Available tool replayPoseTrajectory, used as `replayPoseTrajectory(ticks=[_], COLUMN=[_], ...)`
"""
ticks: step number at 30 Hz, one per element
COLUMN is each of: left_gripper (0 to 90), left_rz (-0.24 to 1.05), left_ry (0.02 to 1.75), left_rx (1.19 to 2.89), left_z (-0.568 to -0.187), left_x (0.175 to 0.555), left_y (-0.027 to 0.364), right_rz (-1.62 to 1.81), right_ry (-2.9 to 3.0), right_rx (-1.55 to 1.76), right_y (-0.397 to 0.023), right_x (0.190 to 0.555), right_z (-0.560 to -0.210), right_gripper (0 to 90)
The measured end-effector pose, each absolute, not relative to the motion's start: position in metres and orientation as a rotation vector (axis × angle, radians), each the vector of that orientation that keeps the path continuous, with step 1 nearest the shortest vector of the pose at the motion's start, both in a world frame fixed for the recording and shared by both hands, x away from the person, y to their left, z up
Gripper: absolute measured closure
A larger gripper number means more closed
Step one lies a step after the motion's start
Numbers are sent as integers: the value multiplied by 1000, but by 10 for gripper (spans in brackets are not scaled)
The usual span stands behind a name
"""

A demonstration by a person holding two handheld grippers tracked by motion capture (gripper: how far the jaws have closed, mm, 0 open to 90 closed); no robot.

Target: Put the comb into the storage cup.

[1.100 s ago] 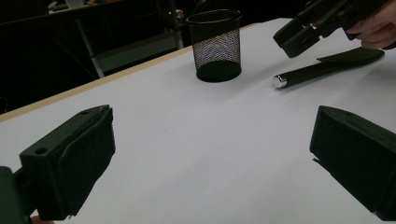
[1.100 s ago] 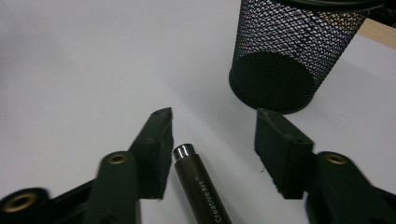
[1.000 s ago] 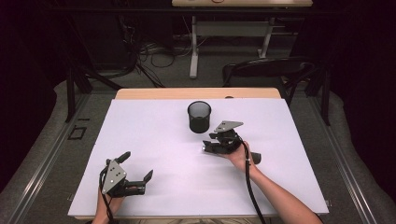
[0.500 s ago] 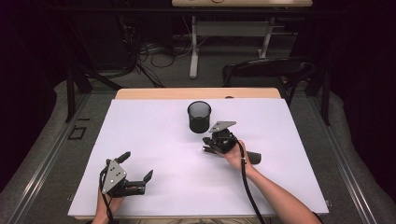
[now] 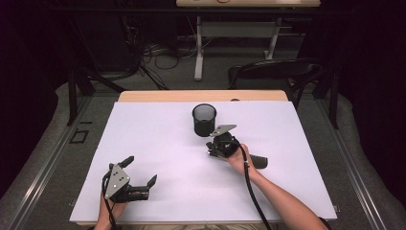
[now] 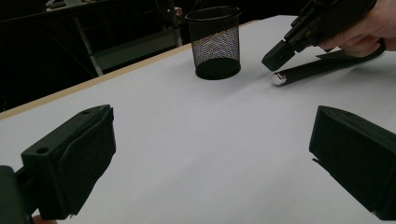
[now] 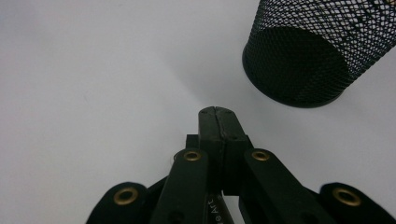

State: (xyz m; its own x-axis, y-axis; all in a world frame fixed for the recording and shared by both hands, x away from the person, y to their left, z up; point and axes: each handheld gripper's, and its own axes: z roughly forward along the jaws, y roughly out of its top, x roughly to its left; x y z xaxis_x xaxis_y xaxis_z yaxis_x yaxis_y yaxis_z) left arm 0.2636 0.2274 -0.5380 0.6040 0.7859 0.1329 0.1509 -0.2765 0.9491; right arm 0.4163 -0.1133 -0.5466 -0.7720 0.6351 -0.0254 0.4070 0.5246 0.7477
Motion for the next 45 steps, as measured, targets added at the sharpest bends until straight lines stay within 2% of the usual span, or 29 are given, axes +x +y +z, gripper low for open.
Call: replayPoseTrajectory(ticks=[14, 45], left_gripper=[9, 11], left_rz=[746, 754], left_ry=[773, 777], left_rx=[1766, 1758], left_z=[-538, -537], left_x=[263, 262], left_y=[228, 232], right_rz=[1055, 912], right_ry=[2513, 2654], right_rx=[876, 749], right_y=[-111, -100], right_x=[416, 393], right_z=[-550, -549], right_gripper=[900, 900])
